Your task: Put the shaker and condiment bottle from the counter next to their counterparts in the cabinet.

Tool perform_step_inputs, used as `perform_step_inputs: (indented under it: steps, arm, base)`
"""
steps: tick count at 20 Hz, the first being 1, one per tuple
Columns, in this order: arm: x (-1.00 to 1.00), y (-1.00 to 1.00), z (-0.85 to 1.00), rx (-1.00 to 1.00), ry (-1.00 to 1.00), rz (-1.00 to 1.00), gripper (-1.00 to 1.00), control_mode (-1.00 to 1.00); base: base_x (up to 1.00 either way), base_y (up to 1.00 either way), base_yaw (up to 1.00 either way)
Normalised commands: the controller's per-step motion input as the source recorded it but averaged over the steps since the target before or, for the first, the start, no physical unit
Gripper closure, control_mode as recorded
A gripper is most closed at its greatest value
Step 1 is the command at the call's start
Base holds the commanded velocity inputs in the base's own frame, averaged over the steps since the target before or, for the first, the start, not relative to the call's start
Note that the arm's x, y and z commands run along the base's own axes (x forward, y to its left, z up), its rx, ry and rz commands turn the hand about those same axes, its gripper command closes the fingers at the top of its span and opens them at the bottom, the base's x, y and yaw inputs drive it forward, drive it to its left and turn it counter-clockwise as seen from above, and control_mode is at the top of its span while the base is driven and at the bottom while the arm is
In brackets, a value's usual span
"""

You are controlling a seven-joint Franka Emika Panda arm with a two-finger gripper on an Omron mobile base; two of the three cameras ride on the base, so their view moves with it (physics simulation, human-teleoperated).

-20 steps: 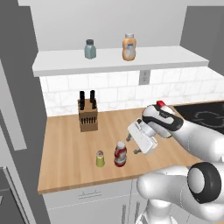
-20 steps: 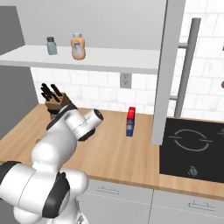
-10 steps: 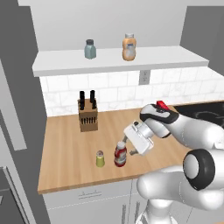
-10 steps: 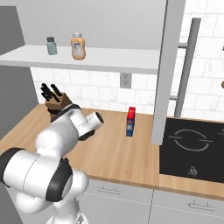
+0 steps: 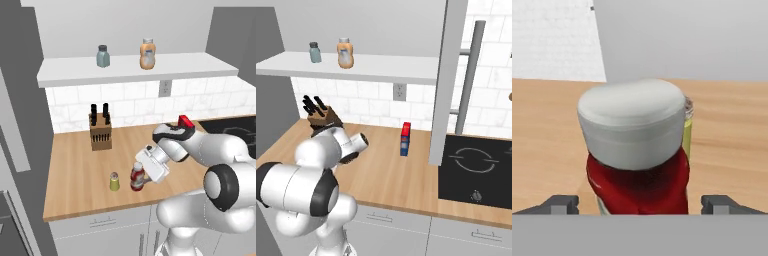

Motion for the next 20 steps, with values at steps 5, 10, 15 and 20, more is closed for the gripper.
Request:
perform_step_inputs:
  steps: [5,10,15,20]
  arm:
    - [0.01,0.14,-0.05,0.00,0.13,-0.10,1.00,-1.00]
    - [-0.13,0.03,0.44,0.00,0.10,-0.34,1.00,-1.00]
    - [-0.87,-0.18,0.67,0.01,-0.01,-0.46,1.00,-1.00]
    - [-0.96,-0.28,0.60,0.06,-0.01,-0.58,1.00,-1.00]
  base:
    - [0.00,0.00,0.00]
    - [0.00,0.00,0.00]
    - [0.00,0.00,0.00]
    - [0.00,0.00,0.00]
